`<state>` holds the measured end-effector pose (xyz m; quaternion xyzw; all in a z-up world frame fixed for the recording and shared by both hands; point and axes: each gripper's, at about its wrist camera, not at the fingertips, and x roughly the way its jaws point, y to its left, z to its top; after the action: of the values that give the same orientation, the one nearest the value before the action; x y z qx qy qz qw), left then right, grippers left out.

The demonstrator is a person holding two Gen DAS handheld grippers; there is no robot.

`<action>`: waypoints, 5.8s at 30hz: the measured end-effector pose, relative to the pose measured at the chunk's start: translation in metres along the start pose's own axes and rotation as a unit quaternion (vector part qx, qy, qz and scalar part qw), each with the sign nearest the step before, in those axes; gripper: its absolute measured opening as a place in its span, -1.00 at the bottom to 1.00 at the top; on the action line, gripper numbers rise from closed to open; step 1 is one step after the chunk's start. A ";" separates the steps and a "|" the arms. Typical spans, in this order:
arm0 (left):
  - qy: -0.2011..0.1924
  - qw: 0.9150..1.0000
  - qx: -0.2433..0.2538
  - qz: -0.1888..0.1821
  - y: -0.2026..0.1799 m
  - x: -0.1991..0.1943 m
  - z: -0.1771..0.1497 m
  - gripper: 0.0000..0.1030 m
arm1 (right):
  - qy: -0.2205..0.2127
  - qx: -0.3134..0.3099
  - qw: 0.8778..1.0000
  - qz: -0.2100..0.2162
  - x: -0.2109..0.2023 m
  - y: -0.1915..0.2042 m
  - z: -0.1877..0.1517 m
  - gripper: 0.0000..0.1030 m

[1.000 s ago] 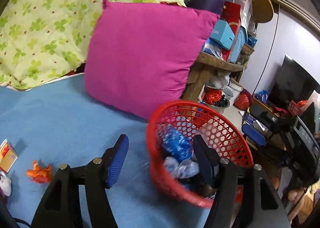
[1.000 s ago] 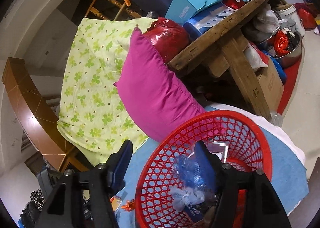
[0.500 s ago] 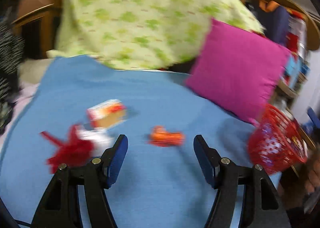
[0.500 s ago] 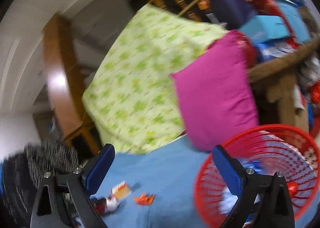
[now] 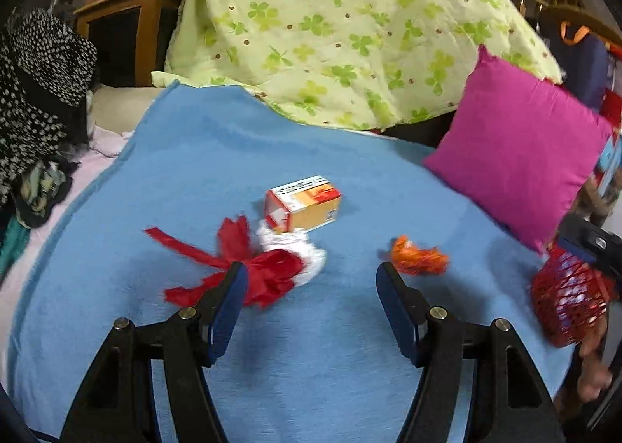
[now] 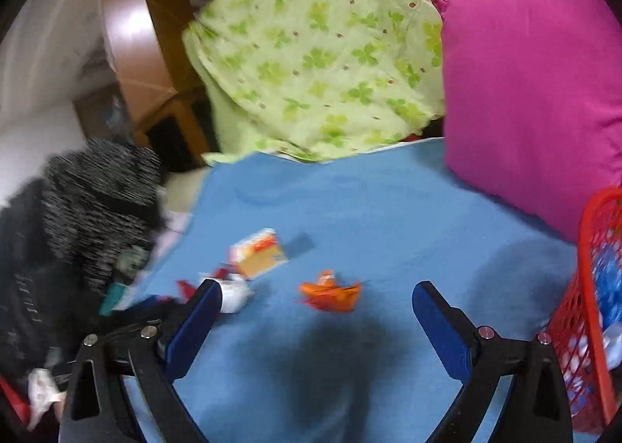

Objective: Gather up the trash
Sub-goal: 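Move both tools back over the remaining trash on the blanket, then grasp the orange wrapper with the right tool while the left tool grasps the red ribbon, then lift the orange wrapper with the right tool while the left tool lifts the red ribbon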

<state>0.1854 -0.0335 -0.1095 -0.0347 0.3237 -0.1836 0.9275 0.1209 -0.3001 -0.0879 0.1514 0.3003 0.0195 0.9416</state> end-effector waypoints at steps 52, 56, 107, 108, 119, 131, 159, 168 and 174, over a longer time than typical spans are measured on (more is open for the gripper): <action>0.129 0.989 -0.062 -0.043 0.057 0.048 -0.001 -0.79 | 0.233 0.040 0.969 0.073 0.121 -0.005 -0.025 -0.07; 0.124 0.989 -0.073 -0.026 0.059 0.055 0.001 -0.18 | 0.248 0.036 0.965 0.079 0.124 0.004 -0.035 -0.07; 0.145 0.983 0.093 -0.064 -0.015 0.063 -0.023 -1.00 | 0.238 0.052 0.967 0.078 0.118 -0.006 -0.037 -0.03; 0.145 0.983 0.091 -0.064 -0.014 0.063 -0.022 -1.00 | 0.238 0.052 0.967 0.078 0.118 -0.006 -0.037 -0.03; 0.152 0.983 0.054 -0.084 0.002 0.063 -0.016 -0.74 | 0.275 0.039 0.957 0.086 0.125 -0.002 -0.045 0.18; 0.143 0.983 0.056 -0.098 -0.013 0.078 -0.018 -0.20 | 0.271 0.000 0.960 0.068 0.122 0.003 -0.055 -0.02; 0.118 0.990 0.016 -0.081 -0.024 0.077 -0.012 0.44 | 0.216 0.028 0.975 0.055 0.092 -0.017 -0.037 -0.06; 0.158 0.983 -0.004 -0.091 -0.031 0.102 -0.022 -0.06 | 0.212 0.024 0.976 0.049 0.092 -0.017 -0.036 -0.06; 0.145 0.986 -0.023 -0.084 -0.028 0.084 -0.022 -0.14 | 0.201 0.027 0.978 0.045 0.087 -0.024 -0.032 -0.06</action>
<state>0.2241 -0.0885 -0.1710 -0.0561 0.4548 -0.2563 0.8511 0.1721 -0.3029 -0.1684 0.1831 0.4766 0.0834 0.8558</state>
